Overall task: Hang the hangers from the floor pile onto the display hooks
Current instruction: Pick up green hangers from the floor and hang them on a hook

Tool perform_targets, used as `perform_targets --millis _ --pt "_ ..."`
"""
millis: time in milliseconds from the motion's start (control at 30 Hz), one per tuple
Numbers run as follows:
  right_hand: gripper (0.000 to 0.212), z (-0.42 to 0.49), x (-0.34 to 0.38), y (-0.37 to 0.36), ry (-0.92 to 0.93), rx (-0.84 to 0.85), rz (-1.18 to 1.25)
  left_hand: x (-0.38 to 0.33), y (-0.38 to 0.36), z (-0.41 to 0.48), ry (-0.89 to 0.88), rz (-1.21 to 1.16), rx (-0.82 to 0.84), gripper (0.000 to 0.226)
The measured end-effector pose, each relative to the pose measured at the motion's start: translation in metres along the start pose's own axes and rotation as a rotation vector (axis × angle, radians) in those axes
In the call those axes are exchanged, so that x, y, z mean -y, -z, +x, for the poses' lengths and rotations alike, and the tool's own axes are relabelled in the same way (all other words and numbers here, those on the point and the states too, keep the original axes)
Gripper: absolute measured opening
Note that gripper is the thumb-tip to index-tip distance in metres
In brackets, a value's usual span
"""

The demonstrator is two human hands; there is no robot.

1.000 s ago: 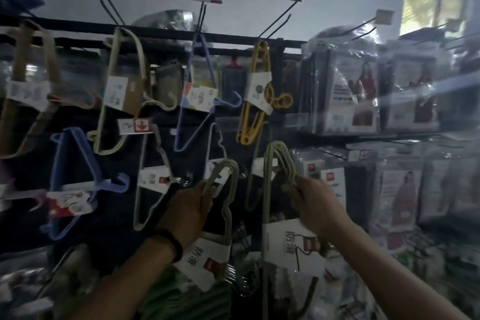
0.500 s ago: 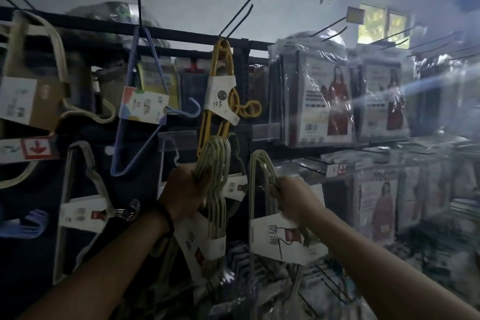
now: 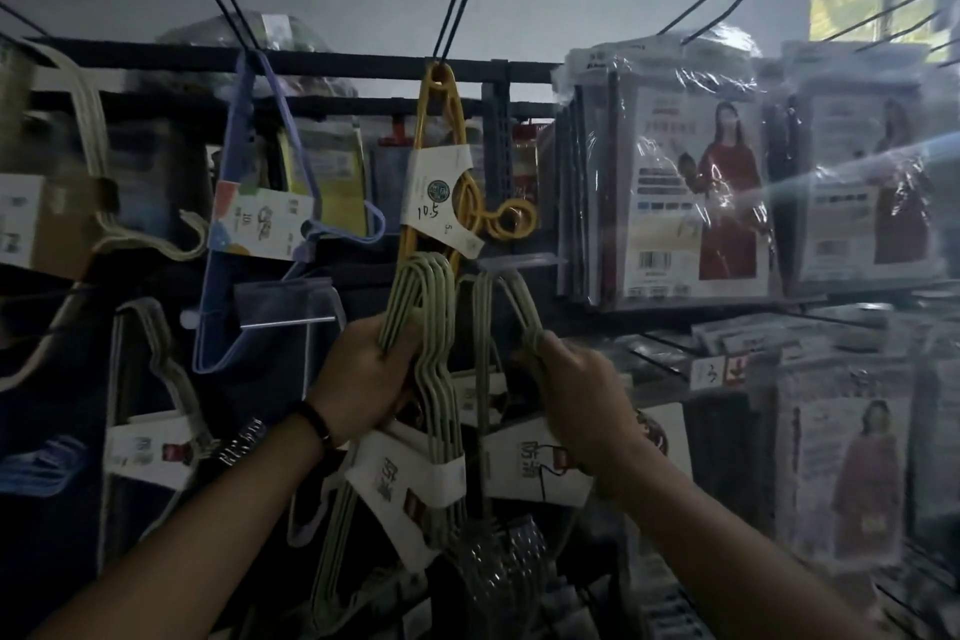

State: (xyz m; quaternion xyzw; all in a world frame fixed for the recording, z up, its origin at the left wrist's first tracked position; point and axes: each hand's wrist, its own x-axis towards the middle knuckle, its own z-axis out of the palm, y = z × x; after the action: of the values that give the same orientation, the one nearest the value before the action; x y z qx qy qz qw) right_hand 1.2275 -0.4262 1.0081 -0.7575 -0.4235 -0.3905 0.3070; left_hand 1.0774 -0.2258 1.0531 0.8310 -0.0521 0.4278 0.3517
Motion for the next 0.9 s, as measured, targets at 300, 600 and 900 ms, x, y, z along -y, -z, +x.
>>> perform_targets --millis 300,600,900 --pt "0.007 0.007 -0.018 -0.030 -0.103 0.038 -0.088 0.010 0.004 0.004 -0.105 0.016 0.024 0.028" --pt "0.008 0.041 -0.015 -0.063 -0.226 0.250 -0.091 0.020 0.002 -0.005 -0.048 0.009 0.046 0.024" --pt "0.033 0.070 -0.017 -0.098 -0.259 0.314 -0.072 0.025 0.000 -0.016 0.050 0.057 0.002 0.030"
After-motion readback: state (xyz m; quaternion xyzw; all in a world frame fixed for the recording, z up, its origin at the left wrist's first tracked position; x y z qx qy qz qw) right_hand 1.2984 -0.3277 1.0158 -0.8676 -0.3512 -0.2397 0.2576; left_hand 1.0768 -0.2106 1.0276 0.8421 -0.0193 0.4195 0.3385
